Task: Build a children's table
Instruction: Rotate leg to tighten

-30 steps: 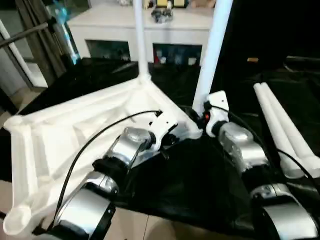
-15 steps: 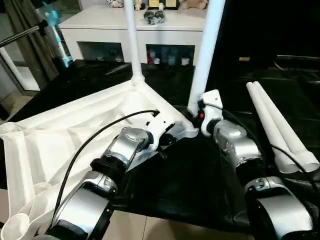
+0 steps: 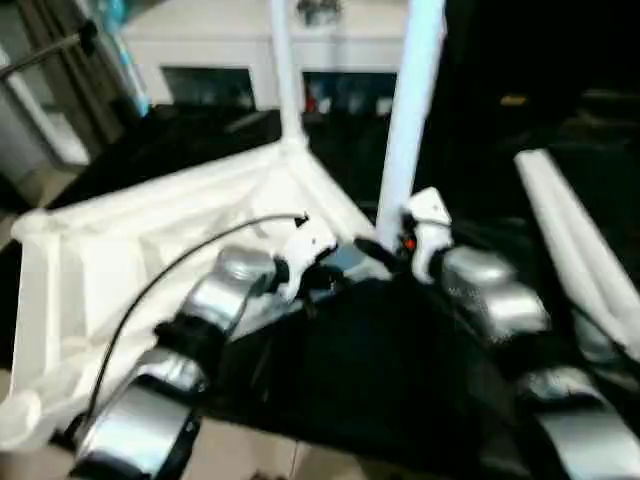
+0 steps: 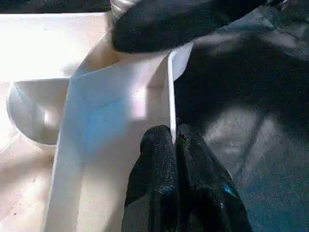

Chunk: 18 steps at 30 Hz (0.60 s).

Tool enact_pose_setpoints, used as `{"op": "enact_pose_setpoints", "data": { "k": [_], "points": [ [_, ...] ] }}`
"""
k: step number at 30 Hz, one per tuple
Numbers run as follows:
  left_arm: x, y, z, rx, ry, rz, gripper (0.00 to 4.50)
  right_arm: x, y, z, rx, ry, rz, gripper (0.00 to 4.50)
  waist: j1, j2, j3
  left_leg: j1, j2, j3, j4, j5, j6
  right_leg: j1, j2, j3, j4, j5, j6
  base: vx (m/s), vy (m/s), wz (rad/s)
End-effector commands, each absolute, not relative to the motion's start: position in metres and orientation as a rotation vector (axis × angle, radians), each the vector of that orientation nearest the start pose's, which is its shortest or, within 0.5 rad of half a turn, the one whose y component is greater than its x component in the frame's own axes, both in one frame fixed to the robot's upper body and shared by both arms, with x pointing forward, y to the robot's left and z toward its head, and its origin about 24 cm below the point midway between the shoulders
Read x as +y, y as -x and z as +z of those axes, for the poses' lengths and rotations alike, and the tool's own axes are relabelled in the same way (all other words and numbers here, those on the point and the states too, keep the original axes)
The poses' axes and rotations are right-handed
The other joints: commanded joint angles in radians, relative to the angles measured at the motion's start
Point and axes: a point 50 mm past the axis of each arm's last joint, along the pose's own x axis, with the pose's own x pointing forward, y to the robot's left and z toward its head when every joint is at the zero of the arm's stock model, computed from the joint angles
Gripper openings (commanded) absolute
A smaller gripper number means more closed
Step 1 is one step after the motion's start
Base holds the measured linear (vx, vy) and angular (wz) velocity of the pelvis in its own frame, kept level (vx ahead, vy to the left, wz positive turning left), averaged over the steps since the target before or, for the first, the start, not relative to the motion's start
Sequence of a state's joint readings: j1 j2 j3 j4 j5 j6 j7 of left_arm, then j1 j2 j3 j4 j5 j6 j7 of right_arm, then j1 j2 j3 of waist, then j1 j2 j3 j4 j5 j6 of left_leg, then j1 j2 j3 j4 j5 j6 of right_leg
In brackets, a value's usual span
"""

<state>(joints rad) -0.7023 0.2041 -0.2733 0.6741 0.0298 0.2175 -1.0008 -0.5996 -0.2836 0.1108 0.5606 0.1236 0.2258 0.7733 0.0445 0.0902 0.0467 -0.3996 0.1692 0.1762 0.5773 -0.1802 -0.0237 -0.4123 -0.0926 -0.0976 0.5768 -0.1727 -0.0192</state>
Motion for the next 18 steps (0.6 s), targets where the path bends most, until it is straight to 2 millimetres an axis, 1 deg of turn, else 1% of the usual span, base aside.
{"op": "enact_pose_setpoints", "data": {
  "k": [1,2,3,4,5,6,7,8,9,10,11,12,13,14,15,16,18],
  "points": [
    [0.074,-0.327,0.068,0.347,-0.320,-1.355,0.00,-0.126,-0.329,0.075,0.299,0.189,1.033,3.71,0.017,-0.018,-0.094,0.014,0.055,-0.021,-0.013,0.166,0.279,0.066,-0.064,0.046,0.003,0.364,-0.291,0.000,0.000,0.00],
    [0.075,-0.326,0.068,0.344,-0.327,-1.371,0.00,-0.129,-0.325,0.075,0.308,0.204,1.057,3.71,0.019,-0.023,-0.094,0.008,0.052,-0.018,-0.008,0.167,0.288,0.067,-0.063,0.046,0.005,0.368,-0.288,0.000,0.000,0.00],
    [0.078,-0.324,0.068,0.350,-0.334,-1.391,0.00,-0.132,-0.321,0.076,0.318,0.217,1.088,3.71,0.031,-0.021,-0.089,0.008,0.055,-0.015,-0.006,0.121,0.287,0.059,-0.068,0.047,0.001,0.317,-0.281,0.000,0.000,0.00],
    [0.080,-0.323,0.068,0.357,-0.338,-1.409,0.00,-0.134,-0.318,0.076,0.327,0.225,1.116,3.71,0.035,-0.016,-0.086,0.007,0.059,-0.016,-0.009,0.064,0.269,0.058,-0.069,0.046,-0.004,0.218,-0.278,0.000,0.000,0.00],
    [0.082,-0.321,0.068,0.355,-0.342,-1.434,0.00,-0.136,-0.314,0.077,0.334,0.230,1.141,3.71,0.039,-0.015,-0.086,0.010,0.062,-0.016,-0.010,0.039,0.256,0.057,-0.069,0.046,-0.008,0.164,-0.273,0.000,0.000,0.00],
    [0.085,-0.319,0.068,0.364,-0.350,-1.463,0.00,-0.140,-0.308,0.077,0.347,0.236,1.175,3.71,0.046,-0.015,-0.080,0.013,0.067,-0.017,-0.017,-0.010,0.229,0.057,-0.068,0.048,-0.018,0.060,-0.260,0.000,0.000,0.00],
    [0.088,-0.318,0.068,0.370,-0.356,-1.479,0.00,-0.142,-0.305,0.077,0.355,0.239,1.194,3.71,0.050,-0.013,-0.077,0.015,0.071,-0.017,-0.022,-0.044,0.204,0.054,-0.067,0.049,-0.023,-0.012,-0.251,0.000,0.000,0.00],
    [0.090,-0.316,0.068,0.372,-0.366,-1.500,0.00,-0.144,-0.301,0.078,0.367,0.243,1.210,3.71,0.050,-0.011,-0.076,0.017,0.072,-0.016,-0.024,-0.066,0.190,0.051,-0.066,0.049,-0.026,-0.046,-0.250,0.000,0.000,0.00],
    [0.093,-0.315,0.068,0.382,-0.378,-1.518,0.00,-0.146,-0.297,0.078,0.381,0.246,1.227,3.71,0.050,-0.011,-0.070,0.019,0.074,-0.017,-0.031,-0.120,0.157,0.049,-0.064,0.051,-0.035,-0.116,-0.240,0.000,0.000,0.00],
    [0.095,-0.314,0.068,0.383,-0.384,-1.527,0.00,-0.147,-0.295,0.078,0.387,0.248,1.234,3.71,0.050,-0.010,-0.068,0.021,0.076,-0.018,-0.035,-0.149,0.137,0.048,-0.064,0.052,-0.037,-0.149,-0.235,-0.052,0.001,0.03],
    [0.098,-0.312,0.068,0.385,-0.396,-1.550,0.00,-0.148,-0.291,0.077,0.401,0.253,1.250,3.71,0.049,-0.008,-0.061,0.026,0.075,-0.016,-0.043,-0.219,0.100,0.044,-0.063,0.055,-0.047,-0.223,-0.220,0.000,0.000,0.00],
    [0.098,-0.312,0.068,0.384,-0.396,-1.551,0.00,-0.148,-0.290,0.077,0.403,0.253,1.251,3.71,0.049,-0.008,-0.055,0.031,0.074,-0.014,-0.048,-0.265,0.080,0.040,-0.063,0.057,-0.054,-0.274,-0.211,-0.066,0.014,0.08],
    [0.099,-0.312,0.068,0.385,-0.399,-1.553,0.00,-0.149,-0.287,0.077,0.414,0.256,1.261,3.71,0.043,-0.011,-0.050,0.039,0.072,-0.017,-0.057,-0.339,0.024,0.044,-0.067,0.061,-0.062,-0.376,-0.187,0.000,0.000,0.00],
    [0.100,-0.312,0.068,0.387,-0.400,-1.553,0.00,-0.149,-0.285,0.076,0.423,0.257,1.269,3.56,0.042,-0.012,-0.051,0.039,0.071,-0.018,-0.058,-0.341,0.016,0.045,-0.067,0.062,-0.062,-0.380,-0.181,0.000,0.000,0.00],
    [0.100,-0.312,0.068,0.389,-0.402,-1.549,0.00,-0.149,-0.283,0.076,0.431,0.258,1.274,3.56,0.043,-0.009,-0.052,0.039,0.071,-0.018,-0.058,-0.336,0.006,0.045,-0.068,0.065,-0.062,-0.375,-0.174,0.000,0.000,0.00],
    [0.100,-0.312,0.068,0.390,-0.404,-1.546,0.00,-0.149,-0.282,0.076,0.436,0.258,1.275,3.37,0.043,-0.010,-0.052,0.042,0.071,-0.017,-0.059,-0.335,0.002,0.042,-0.067,0.068,-0.063,-0.364,-0.175,0.000,0.000,0.00],
    [0.100,-0.313,0.068,0.390,-0.401,-1.544,0.00,-0.148,-0.281,0.075,0.438,0.248,1.277,3.34,0.040,-0.013,-0.052,0.037,0.068,-0.017,-0.059,-0.329,0.003,0.047,-0.068,0.068,-0.061,-0.358,-0.177,0.000,0.000,0.00]
  ]
}}
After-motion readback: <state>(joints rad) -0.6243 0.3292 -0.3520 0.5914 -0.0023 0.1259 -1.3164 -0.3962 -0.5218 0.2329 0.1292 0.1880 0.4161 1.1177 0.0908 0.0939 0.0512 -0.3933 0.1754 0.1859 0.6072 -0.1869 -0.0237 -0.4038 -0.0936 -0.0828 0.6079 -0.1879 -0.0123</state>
